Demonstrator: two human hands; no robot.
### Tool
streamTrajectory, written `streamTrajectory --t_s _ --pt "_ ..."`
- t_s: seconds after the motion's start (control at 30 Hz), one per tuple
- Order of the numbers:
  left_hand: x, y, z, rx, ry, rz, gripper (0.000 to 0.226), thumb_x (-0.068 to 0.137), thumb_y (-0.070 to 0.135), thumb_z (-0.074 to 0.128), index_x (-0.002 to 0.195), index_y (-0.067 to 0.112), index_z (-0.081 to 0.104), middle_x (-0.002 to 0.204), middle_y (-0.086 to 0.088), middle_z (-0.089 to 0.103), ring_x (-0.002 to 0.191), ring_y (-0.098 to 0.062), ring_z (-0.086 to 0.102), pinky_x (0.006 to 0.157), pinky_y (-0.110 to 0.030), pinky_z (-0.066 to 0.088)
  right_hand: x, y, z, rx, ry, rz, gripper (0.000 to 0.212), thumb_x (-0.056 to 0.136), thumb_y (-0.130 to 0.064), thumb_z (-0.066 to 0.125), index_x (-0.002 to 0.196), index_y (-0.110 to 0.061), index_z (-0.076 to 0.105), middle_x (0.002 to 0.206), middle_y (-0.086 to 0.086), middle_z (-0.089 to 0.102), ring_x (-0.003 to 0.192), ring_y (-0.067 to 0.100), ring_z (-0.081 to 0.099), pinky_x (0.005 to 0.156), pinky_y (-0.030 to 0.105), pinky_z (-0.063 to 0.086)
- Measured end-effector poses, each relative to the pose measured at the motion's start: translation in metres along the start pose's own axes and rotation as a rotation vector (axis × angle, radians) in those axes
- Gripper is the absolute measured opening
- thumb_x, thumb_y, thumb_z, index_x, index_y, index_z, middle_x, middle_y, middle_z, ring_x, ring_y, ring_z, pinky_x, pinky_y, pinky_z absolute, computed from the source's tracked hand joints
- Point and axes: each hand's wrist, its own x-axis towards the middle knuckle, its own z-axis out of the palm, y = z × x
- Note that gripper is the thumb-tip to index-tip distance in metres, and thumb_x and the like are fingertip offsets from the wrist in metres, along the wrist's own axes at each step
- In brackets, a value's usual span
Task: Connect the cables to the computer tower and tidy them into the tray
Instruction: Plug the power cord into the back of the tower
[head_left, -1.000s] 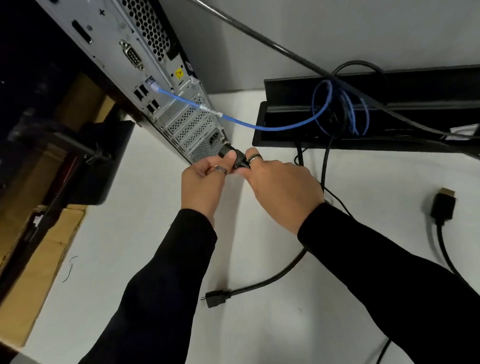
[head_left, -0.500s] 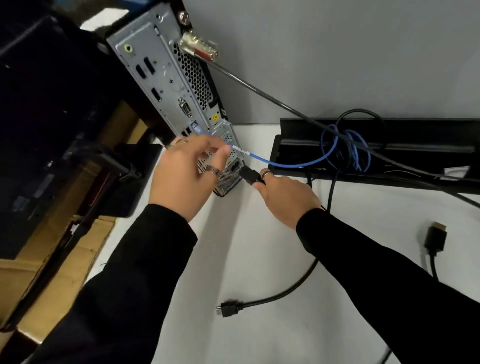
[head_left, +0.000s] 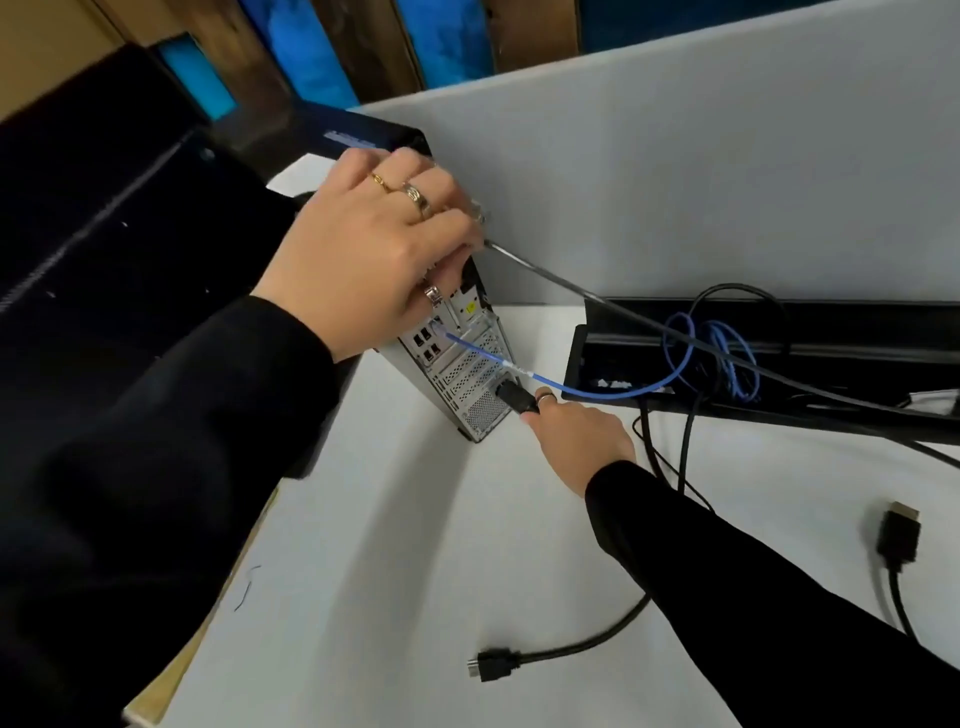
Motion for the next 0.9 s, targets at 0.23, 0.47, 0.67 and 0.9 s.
streamTrajectory --t_s 0.23,0.47,0.67,0.9 --pt "0.021 -0.035 -0.001 -0.238 -0.099 -0.155 0.041 0.089 0.041 0.042 0.118 0.017 0.056 0.117 -0.009 0.057 0.106 -0.029 0.045 0.090 -0.036 0.034 0.003 -0.003 -0.002 -0.064 0.020 -0.033 0.031 0.102 -0.027 0.029 0.126 -0.012 0.043 0.105 0.008 0.065 0.090 0.027 0.065 0.065 0.032 0.044" --pt "0.046 -0.055 0.001 -0.518 -0.255 -0.383 0.039 0.086 0.042 0.057 0.123 0.029 0.054 0.114 0.009 0.049 0.100 -0.005 0.042 0.079 -0.020 0.029 0.006 0.002 -0.001 -0.178 0.021 -0.076 0.035 0.101 -0.020 0.023 0.129 -0.017 0.043 0.087 -0.002 0.048 0.069 0.022 0.053 0.041 0.025 0.015" --pt "0.052 -0.074 -0.002 -0.849 -0.508 -0.615 0.043 0.075 0.065 0.048 0.098 0.034 0.068 0.107 0.007 0.068 0.102 -0.014 0.061 0.081 -0.019 0.047 0.006 0.002 0.001 -0.087 0.013 -0.057 0.030 0.102 -0.028 0.029 0.121 -0.013 0.047 0.097 0.004 0.065 0.077 0.024 0.063 0.054 0.027 0.035" --pt "0.053 -0.066 0.010 -0.796 -0.394 -0.604 0.029 0.086 0.051 0.052 0.082 0.029 0.069 0.091 0.002 0.068 0.087 -0.010 0.059 0.078 -0.021 0.040 0.004 0.001 -0.001 -0.041 0.047 -0.063 0.029 0.102 -0.026 0.030 0.123 -0.017 0.048 0.101 0.005 0.065 0.084 0.025 0.064 0.057 0.028 0.035"
